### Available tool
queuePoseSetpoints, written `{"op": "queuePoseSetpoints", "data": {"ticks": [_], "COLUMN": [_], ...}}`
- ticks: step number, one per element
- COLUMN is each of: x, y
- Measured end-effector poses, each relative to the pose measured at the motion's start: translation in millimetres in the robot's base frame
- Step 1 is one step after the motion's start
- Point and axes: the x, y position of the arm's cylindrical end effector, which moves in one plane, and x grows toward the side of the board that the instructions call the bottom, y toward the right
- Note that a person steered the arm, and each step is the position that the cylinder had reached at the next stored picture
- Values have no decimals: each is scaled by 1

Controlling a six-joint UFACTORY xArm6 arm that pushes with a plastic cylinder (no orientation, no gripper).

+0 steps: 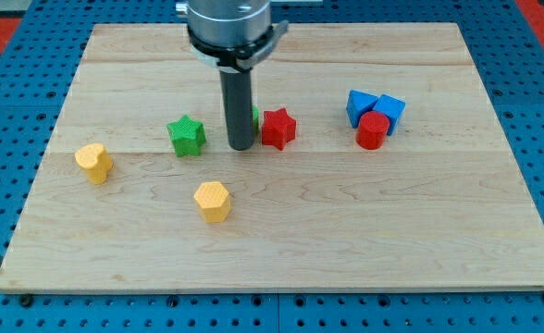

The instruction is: Move the red star into the green star

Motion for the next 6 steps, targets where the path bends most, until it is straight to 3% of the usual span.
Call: {"op": "queuePoseSetpoints", "data": {"ticks": [2,3,4,5,6], "x": [-43,-64,-52,-17,-17], "y": [13,54,92,53,-48]}}
